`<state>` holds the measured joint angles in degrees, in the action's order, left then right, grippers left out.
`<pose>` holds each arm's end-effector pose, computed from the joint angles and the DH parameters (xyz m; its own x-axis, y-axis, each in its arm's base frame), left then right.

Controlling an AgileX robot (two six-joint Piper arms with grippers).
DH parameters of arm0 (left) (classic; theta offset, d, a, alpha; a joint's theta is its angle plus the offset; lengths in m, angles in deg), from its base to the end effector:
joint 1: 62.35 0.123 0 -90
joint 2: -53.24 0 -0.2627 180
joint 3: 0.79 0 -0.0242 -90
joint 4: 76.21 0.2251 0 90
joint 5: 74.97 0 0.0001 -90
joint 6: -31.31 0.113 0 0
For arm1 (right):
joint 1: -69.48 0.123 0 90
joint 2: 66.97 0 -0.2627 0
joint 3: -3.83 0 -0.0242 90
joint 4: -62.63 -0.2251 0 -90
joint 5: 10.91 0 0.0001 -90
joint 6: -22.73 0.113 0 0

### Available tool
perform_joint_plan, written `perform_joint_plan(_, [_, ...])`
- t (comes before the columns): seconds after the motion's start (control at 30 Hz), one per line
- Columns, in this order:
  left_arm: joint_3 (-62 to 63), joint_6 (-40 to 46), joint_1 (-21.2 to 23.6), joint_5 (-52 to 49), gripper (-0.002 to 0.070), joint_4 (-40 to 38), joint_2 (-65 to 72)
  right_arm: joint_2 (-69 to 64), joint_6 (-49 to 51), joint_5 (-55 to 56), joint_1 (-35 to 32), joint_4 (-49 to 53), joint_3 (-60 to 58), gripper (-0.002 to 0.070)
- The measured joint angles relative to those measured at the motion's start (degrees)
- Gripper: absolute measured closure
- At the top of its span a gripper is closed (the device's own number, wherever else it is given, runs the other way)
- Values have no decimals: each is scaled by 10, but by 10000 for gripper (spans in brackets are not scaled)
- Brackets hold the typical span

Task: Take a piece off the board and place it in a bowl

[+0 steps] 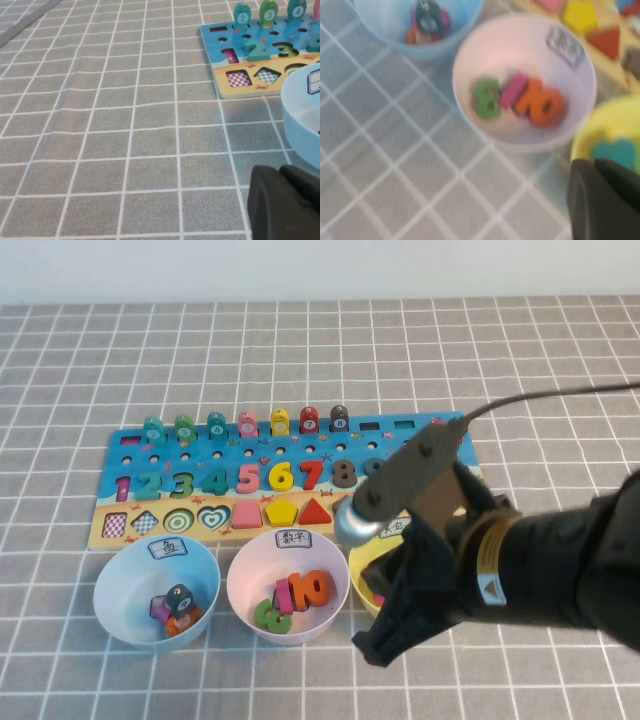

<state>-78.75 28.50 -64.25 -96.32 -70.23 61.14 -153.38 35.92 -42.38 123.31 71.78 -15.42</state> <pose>0.0706 0.0020 0.1662 -0.2938 0.0579 -0.9541 0.0111 0.9983 0.0572 0.1751 0.2236 0.2656 -0.5005 -0.5266 -0.6872 -0.7273 0.6863 0.0038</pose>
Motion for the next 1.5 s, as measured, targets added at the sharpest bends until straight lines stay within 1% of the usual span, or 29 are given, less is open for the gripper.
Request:
perform_joint_plan(0.2, [0,0,0,0,679,0,0,-5,4,248,-10,59,-92,693])
perform_joint_plan(0.3, [0,0,0,0,679,0,0,-17,5,325,-15,67,-123,693])
perform_joint_plan(0.53, [0,0,0,0,679,0,0,-57,5,450,-18,76,-190,693])
perform_joint_plan(0.63, [0,0,0,0,679,0,0,-55,5,491,-19,76,-221,693])
perform_joint_plan(0.77, [0,0,0,0,680,0,0,-19,5,498,-22,76,-265,694])
perform_joint_plan(0.87, [0,0,0,0,680,0,0,24,4,497,-38,80,-299,694])
perform_joint_plan(1.0, [0,0,0,0,679,0,0,99,4,496,-89,86,-359,694])
perform_joint_plan(1.13, [0,0,0,0,679,0,0,203,4,496,-159,109,-418,694])
perform_joint_plan(1.4, [0,0,0,0,679,0,0,439,42,516,-330,151,-549,694])
perform_joint_plan(1.5, [0,0,0,0,679,0,0,509,63,516,-381,159,-582,694])
